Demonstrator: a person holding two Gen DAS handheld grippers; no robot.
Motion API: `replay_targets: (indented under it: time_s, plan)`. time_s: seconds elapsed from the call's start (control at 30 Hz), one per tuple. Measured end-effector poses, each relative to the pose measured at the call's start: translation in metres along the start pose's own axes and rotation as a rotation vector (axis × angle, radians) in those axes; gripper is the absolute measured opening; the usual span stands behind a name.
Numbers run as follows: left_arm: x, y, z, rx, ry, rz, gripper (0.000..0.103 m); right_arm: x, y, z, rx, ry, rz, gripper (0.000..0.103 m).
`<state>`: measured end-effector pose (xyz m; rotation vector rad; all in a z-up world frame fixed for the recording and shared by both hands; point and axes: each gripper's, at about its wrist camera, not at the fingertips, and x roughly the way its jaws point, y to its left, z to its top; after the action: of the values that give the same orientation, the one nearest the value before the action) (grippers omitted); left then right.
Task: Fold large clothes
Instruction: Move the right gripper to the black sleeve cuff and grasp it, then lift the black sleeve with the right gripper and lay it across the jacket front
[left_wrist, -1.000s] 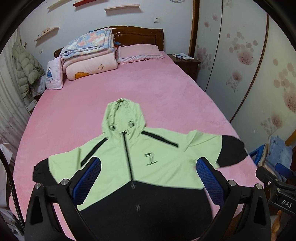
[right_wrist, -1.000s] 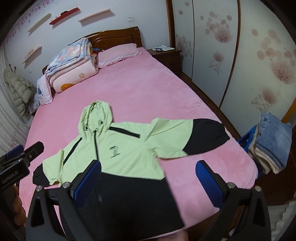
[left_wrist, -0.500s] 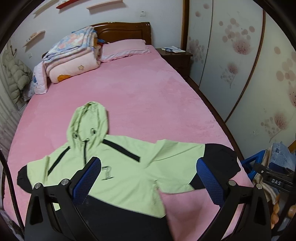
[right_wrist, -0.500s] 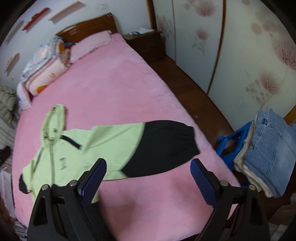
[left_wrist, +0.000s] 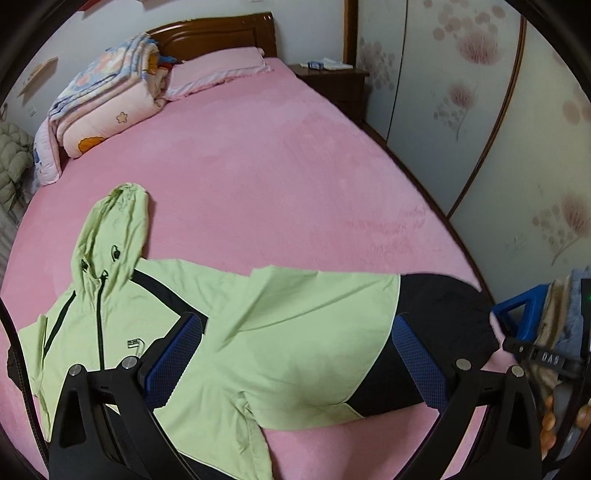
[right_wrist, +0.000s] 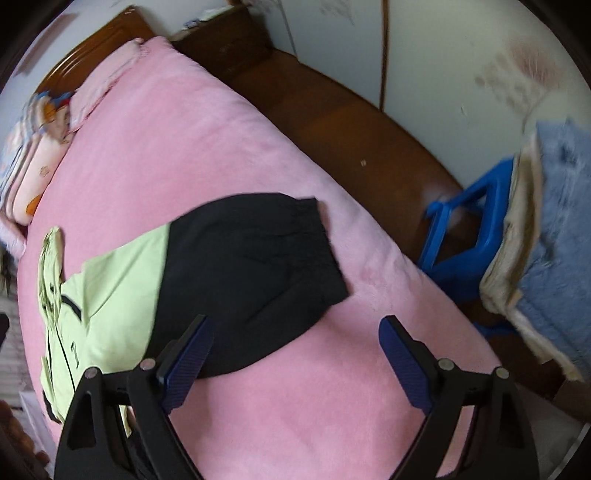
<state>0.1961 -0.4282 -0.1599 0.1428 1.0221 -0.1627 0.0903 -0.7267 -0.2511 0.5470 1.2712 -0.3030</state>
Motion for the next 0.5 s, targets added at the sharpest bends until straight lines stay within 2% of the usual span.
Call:
replay_targets:
  time_s: [0.27,0.33,0.43,0.5]
  plan:
    - [0.024,-0.003,-0.019,0.020,0.061,0.008,0.102,0.058,-0.028,0.009,0.132,0.085,0.044,0.091]
    - [0.026,-0.001,-0.022,0.021,0.074,0.010,0.102,0.072,-0.030,0.008,0.157,0.109,0.052,0.084]
    - [0.029,0.003,-0.024,0.011,0.084,0.011,0.102,0.082,-0.027,0.007,0.161,0.099,0.041,0.080]
    - [0.029,0.007,-0.025,0.004,0.086,0.011,0.102,0.080,-0.021,0.007,0.136,0.077,0.033,0.066]
